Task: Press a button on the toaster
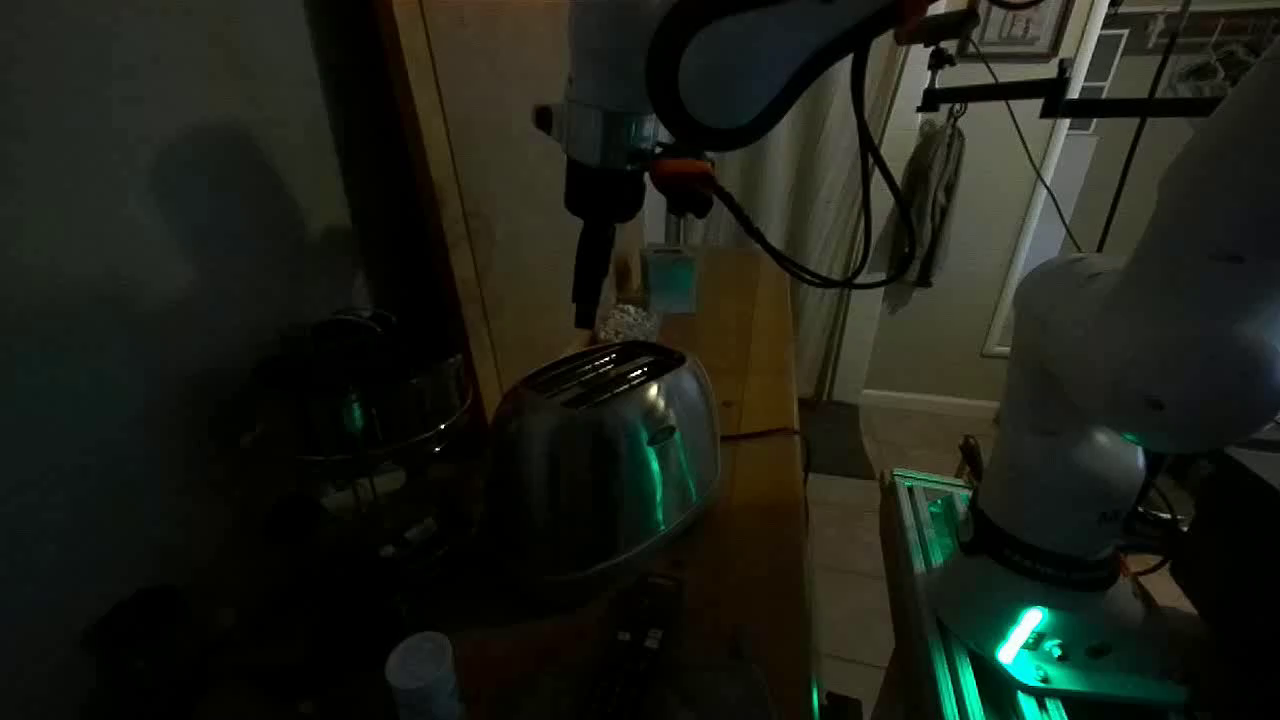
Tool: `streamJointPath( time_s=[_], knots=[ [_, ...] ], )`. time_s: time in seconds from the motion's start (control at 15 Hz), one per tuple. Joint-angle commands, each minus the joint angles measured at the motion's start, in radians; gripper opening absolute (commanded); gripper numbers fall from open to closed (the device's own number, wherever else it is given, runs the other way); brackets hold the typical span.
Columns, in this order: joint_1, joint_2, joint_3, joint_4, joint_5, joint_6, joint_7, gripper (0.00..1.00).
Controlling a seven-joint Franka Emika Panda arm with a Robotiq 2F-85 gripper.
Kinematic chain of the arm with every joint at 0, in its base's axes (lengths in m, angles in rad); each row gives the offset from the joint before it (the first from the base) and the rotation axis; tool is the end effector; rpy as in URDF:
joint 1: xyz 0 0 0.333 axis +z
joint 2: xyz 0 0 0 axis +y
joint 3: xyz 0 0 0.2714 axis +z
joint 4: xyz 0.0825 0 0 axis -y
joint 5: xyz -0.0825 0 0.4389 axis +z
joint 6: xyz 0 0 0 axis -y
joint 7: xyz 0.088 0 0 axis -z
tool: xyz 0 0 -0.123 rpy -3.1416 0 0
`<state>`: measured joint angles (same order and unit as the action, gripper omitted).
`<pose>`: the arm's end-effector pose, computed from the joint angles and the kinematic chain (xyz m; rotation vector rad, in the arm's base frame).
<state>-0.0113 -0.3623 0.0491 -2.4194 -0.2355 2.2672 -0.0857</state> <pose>0.5197 0.0100 0.3828 2.8852 0.3695 0.2959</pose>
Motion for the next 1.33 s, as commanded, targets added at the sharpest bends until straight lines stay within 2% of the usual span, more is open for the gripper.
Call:
streamJointPath(
  time_s=[0.0, 0.4, 0.8, 1.27],
  knots=[
    [0.007, 0.000, -0.006, 0.002, -0.002, -0.004, 0.002, 1.00],
    [0.007, 0.000, -0.006, 0.002, -0.002, -0.004, 0.002, 1.00],
    [-0.044, -0.120, -0.101, -0.148, 0.071, 0.182, 0.082, 1.00],
    [-0.095, -0.187, -0.212, -0.248, 0.277, 0.154, 0.123, 1.00]
  ],
)
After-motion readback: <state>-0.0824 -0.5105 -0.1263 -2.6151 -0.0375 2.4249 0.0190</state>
